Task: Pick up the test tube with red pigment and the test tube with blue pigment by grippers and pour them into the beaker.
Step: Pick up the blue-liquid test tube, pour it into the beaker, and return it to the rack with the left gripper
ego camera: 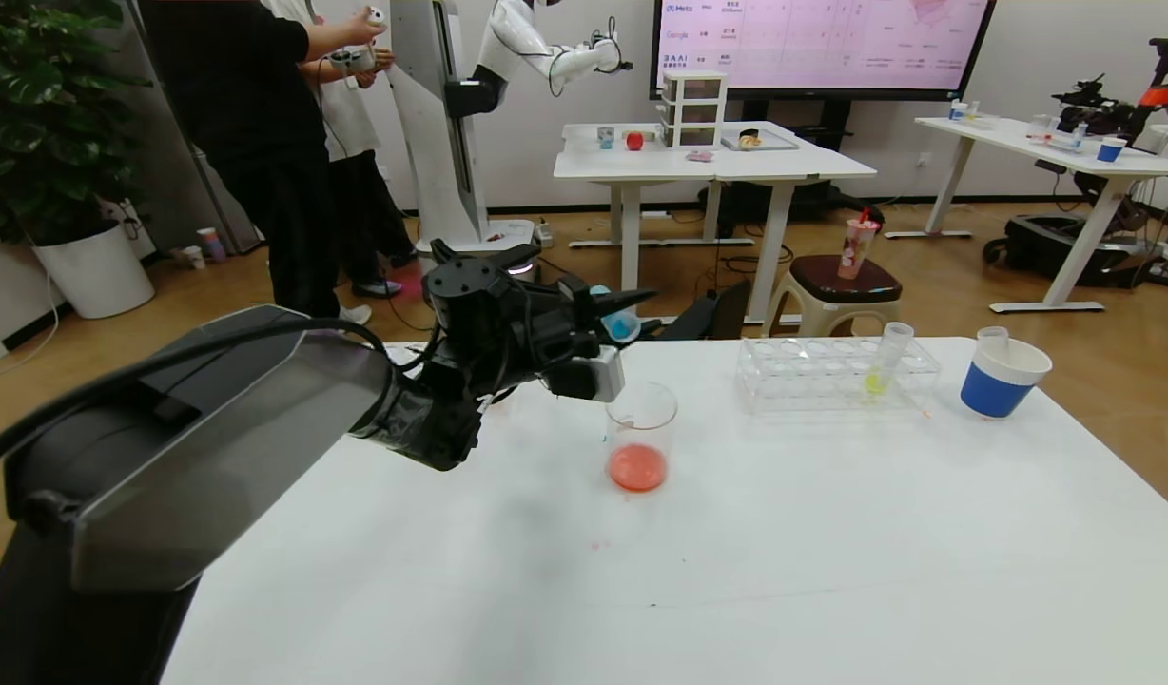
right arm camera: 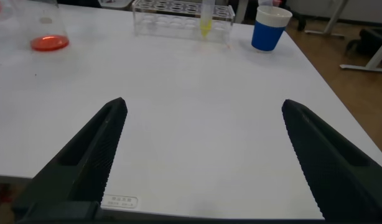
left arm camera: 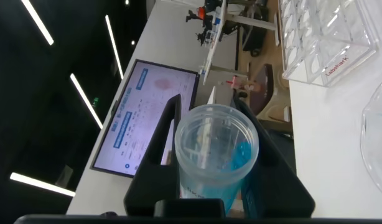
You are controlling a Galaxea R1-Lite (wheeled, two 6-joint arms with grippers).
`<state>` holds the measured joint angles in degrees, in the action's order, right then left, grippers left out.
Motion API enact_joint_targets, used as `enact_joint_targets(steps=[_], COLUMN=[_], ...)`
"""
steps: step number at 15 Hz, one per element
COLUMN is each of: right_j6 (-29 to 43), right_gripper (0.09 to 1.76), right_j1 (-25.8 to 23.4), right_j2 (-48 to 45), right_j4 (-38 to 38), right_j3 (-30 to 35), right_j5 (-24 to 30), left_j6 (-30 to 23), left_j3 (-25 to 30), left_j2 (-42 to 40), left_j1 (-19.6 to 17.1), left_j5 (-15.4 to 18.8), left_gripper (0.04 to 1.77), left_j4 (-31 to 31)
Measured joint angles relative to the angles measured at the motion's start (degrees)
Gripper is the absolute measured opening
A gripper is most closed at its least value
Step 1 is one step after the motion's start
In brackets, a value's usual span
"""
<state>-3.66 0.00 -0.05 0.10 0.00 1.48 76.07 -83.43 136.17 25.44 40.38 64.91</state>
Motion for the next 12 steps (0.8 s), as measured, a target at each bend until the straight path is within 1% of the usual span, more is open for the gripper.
enact_joint_targets(steps=[2, 7, 10, 12], right_j6=[0.0, 0.0, 0.02, 0.0], right_gripper=[1.74, 1.74, 1.74, 1.74], right_j1=[0.0, 0.0, 0.0, 0.0], right_j2=[0.0, 0.0, 0.0, 0.0], right_j4=[0.0, 0.0, 0.0, 0.0], right_j3=[-0.02, 0.0, 0.0, 0.0], right_j5=[0.0, 0.0, 0.0, 0.0], left_j6=[2.1, 6.14, 7.42, 9.33], left_j3=[-1.49, -2.21, -3.86, -4.57], left_j2=[1.48, 3.46, 4.44, 4.85], left_j1=[0.3, 0.62, 0.79, 0.88], left_j5=[0.77, 0.78, 0.78, 0.8], left_gripper=[0.53, 0.53, 0.53, 0.53], left_j4=[-0.17, -0.11, -0.11, -0.2])
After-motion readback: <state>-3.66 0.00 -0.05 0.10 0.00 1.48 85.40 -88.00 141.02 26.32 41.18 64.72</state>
